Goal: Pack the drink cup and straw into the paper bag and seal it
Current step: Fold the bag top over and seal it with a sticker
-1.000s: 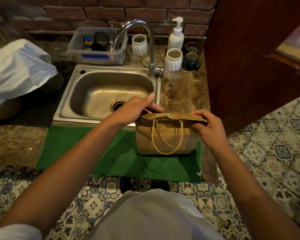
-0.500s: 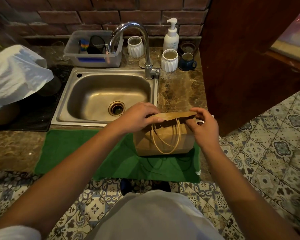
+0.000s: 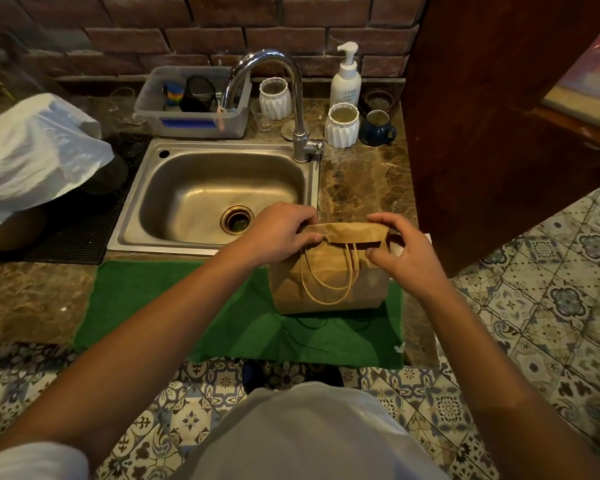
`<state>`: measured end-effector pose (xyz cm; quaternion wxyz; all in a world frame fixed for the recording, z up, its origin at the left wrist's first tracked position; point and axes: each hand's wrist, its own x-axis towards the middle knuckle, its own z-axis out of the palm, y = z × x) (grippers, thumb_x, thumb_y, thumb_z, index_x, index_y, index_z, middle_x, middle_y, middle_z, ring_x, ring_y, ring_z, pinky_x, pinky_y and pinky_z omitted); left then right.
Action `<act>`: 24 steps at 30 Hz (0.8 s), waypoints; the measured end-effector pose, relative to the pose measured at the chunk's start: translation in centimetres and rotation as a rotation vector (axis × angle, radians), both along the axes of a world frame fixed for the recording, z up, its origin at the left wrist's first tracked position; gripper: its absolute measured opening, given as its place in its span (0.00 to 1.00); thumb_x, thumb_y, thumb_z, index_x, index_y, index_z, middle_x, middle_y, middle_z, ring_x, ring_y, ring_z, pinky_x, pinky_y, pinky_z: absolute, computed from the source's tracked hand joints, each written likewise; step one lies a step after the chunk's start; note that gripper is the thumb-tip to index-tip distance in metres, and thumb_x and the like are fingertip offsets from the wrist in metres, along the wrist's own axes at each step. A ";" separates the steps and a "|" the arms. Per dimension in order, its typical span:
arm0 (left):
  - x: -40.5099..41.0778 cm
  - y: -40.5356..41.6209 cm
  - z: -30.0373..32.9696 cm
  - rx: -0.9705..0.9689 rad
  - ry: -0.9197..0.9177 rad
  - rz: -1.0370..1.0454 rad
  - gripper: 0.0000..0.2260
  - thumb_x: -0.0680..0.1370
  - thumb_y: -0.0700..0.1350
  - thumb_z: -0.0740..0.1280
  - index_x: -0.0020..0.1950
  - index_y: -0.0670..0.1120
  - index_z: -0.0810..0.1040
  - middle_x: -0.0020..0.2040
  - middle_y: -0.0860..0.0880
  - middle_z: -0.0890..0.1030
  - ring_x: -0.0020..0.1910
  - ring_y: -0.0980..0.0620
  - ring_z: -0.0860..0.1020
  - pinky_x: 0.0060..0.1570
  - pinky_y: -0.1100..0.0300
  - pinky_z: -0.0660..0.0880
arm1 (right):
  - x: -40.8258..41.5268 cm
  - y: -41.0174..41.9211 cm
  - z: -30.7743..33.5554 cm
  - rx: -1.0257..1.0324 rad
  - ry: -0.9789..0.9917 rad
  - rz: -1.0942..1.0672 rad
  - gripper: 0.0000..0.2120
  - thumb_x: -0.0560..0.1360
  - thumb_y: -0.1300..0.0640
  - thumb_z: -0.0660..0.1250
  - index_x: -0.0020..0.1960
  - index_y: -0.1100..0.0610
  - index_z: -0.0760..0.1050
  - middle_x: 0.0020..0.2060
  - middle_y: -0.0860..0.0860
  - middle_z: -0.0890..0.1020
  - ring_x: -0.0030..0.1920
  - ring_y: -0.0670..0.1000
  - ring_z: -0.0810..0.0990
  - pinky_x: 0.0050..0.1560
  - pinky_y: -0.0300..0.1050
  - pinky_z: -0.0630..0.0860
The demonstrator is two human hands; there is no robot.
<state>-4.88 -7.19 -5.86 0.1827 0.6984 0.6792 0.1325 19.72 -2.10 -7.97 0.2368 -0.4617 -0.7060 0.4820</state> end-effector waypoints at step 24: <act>-1.5 -2.3 -1.7 -0.129 -0.336 0.045 0.09 0.80 0.53 0.69 0.47 0.51 0.86 0.38 0.54 0.84 0.40 0.52 0.81 0.44 0.46 0.78 | -1.9 2.3 0.2 0.419 -0.263 0.186 0.11 0.72 0.52 0.79 0.54 0.53 0.86 0.53 0.45 0.81 0.61 0.53 0.73 0.59 0.47 0.68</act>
